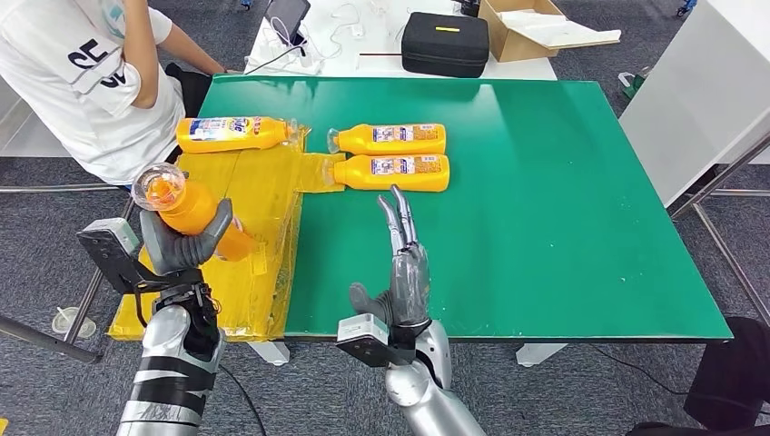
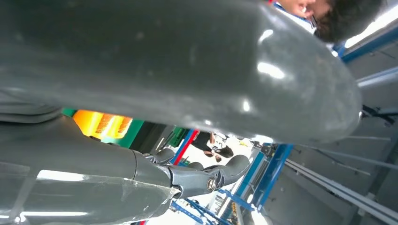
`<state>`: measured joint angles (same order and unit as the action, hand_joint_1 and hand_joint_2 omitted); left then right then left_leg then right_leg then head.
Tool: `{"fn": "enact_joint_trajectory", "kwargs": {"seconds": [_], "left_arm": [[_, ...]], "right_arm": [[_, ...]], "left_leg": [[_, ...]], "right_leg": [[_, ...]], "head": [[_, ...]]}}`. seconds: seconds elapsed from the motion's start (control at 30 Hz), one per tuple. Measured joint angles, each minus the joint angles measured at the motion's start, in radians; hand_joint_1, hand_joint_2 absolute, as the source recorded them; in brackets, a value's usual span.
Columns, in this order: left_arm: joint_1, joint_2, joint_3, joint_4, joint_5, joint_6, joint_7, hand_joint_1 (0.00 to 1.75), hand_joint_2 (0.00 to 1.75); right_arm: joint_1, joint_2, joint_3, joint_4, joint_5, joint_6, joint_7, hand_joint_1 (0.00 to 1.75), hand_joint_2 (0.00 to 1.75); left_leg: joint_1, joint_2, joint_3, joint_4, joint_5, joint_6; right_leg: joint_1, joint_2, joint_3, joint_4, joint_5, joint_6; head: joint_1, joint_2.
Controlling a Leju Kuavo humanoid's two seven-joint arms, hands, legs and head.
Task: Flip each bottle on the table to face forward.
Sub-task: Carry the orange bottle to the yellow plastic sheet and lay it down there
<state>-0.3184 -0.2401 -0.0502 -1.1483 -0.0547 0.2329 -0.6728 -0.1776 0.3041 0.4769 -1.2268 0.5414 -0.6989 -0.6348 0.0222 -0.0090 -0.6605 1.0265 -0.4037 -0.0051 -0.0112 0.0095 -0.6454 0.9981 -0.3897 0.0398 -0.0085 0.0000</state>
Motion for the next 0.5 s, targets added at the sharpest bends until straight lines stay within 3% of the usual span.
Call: {"fn": "enact_joint_trajectory", "kwargs": {"seconds": [0.1, 0.2, 0.3, 0.5], "left_arm": [[-0.032, 0.019, -0.032, 0.043, -0.329, 0.202, -0.001, 1.75, 1.75], [-0.104, 0.056, -0.089, 0.162, -0.687, 0.36, 0.053, 1.75, 1.75], [-0.18, 0.094, -0.151, 0.317, -0.876, 0.414, 0.082, 1.75, 1.75], [-0.254, 0.138, -0.221, 0.5, -0.967, 0.423, 0.105, 1.75, 1.75]], "right_arm": [[-0.001, -0.002, 0.008, -0.016, -0.045, 0.0, -0.013, 0.0, 0.0], [-0.008, -0.006, 0.032, -0.041, -0.084, 0.0, -0.014, 0.0, 0.0], [-0.017, -0.011, 0.061, -0.072, -0.109, 0.002, -0.009, 0.0, 0.0], [-0.023, -0.02, 0.095, -0.105, -0.125, 0.006, -0.007, 0.0, 0.0]], "left_leg": [[0.0, -0.001, 0.0, 0.0, 0.0, 0.0], [0.0, -0.001, 0.0, 0.0, 0.001, 0.0], [0.0, 0.0, 0.0, 0.0, 0.001, 0.0], [0.0, 0.002, 0.001, 0.0, 0.001, 0.0]], "right_leg": [[0.0, 0.0, 0.0, 0.0, 0.0, 0.0], [0.0, -0.001, 0.001, 0.0, 0.0, 0.0], [0.0, 0.0, 0.0, 0.0, 0.001, -0.002], [0.0, 0.002, 0.0, 0.0, 0.002, -0.003]], "head": [[0.0, 0.0], [0.0, 0.0], [0.0, 0.0], [0.0, 0.0]]}}
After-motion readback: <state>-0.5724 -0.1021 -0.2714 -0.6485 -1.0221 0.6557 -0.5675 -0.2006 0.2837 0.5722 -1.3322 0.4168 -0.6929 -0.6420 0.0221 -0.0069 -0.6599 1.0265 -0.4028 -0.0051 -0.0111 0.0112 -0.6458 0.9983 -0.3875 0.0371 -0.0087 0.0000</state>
